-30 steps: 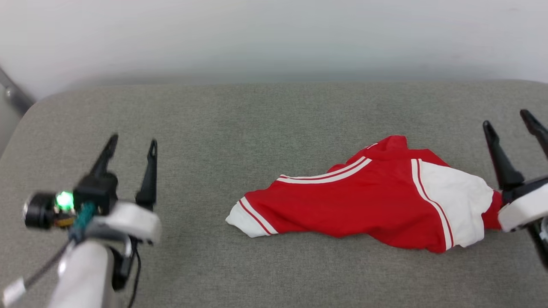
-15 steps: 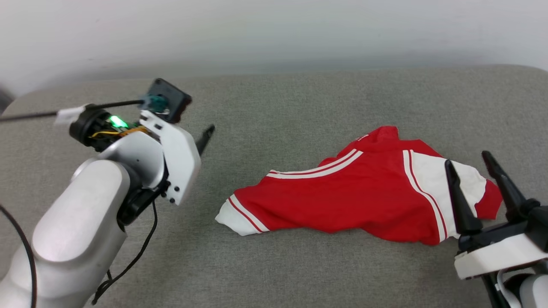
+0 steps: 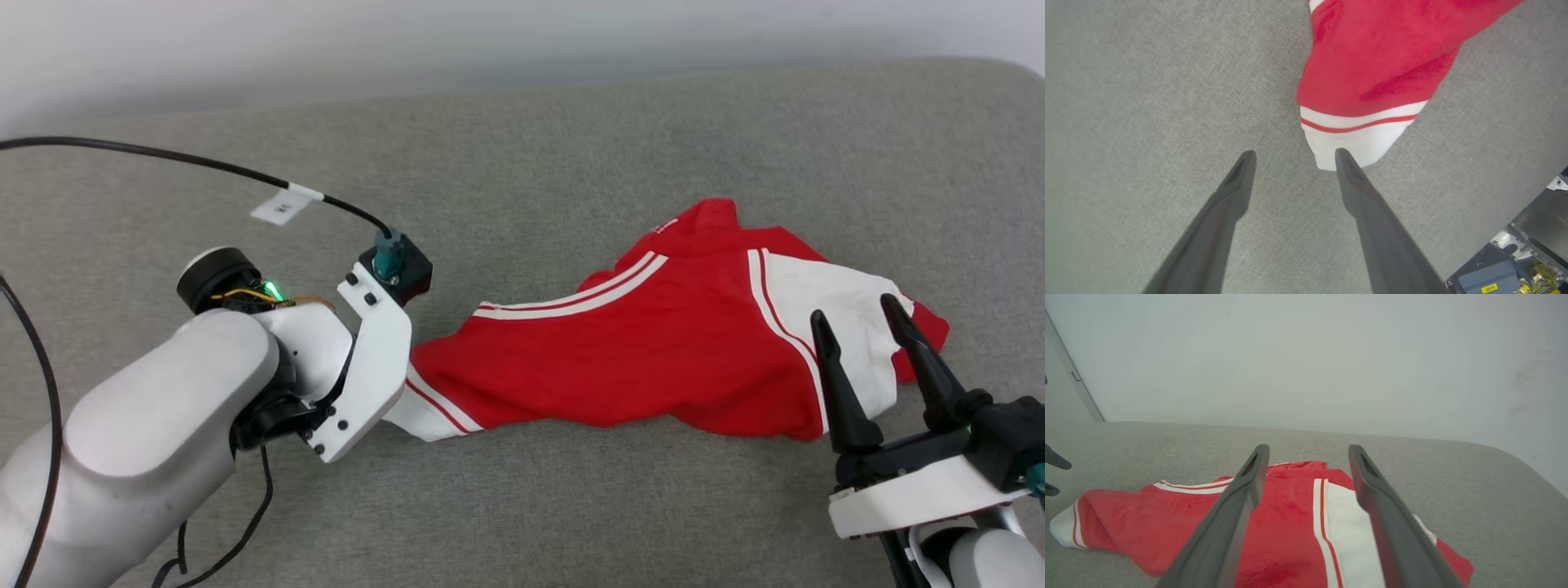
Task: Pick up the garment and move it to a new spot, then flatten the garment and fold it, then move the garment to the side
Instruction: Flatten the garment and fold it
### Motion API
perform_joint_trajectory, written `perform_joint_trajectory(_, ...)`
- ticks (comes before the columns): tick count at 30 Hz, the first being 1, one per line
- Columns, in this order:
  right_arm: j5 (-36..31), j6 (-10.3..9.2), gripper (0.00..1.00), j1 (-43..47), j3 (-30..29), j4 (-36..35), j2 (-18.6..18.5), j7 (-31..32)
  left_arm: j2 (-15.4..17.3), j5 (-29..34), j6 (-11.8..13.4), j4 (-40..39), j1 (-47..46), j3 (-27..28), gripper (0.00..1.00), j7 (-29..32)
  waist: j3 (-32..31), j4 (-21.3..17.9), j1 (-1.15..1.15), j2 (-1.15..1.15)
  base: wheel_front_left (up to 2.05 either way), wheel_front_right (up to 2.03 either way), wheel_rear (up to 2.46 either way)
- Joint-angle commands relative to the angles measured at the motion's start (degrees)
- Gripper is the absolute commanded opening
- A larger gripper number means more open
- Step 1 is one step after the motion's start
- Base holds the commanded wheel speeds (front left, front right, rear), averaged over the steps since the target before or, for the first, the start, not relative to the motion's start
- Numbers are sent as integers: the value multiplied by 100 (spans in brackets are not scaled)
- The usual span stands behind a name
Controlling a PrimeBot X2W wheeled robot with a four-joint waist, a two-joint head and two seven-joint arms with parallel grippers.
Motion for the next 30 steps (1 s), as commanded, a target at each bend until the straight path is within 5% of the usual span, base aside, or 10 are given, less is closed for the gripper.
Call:
perform_joint_trajectory(1,-39,-4,100,-104,62,37,71,-68,58,-125,5,100,-170,-318,100,53,216,-162,0,0,0,0,0)
perform_joint_trajectory(12,-92,-4,100,-425,265,260,192,-231,72,-405,13,607,-509,-1415,100,29,691,-442,0,0,0,0,0)
perform_joint_trajectory(13,-96,-4,100,-422,270,283,187,-233,67,-403,13,606,-513,-1446,37,26,698,-443,0,0,0,0,0)
perform_joint_trajectory(14,-100,-4,100,-427,274,303,185,-248,63,-403,14,604,-529,-1473,0,3,695,-438,0,0,0,0,0)
perform_joint_trajectory(24,-86,-4,100,-222,94,392,218,-298,389,-202,12,596,-998,-1427,0,-1244,284,-111,0,0,0,0,0)
perform_joint_trajectory(30,-86,-4,100,-94,116,366,235,-278,859,233,149,938,-1062,-1284,0,-2176,58,109,0,0,0,0,0)
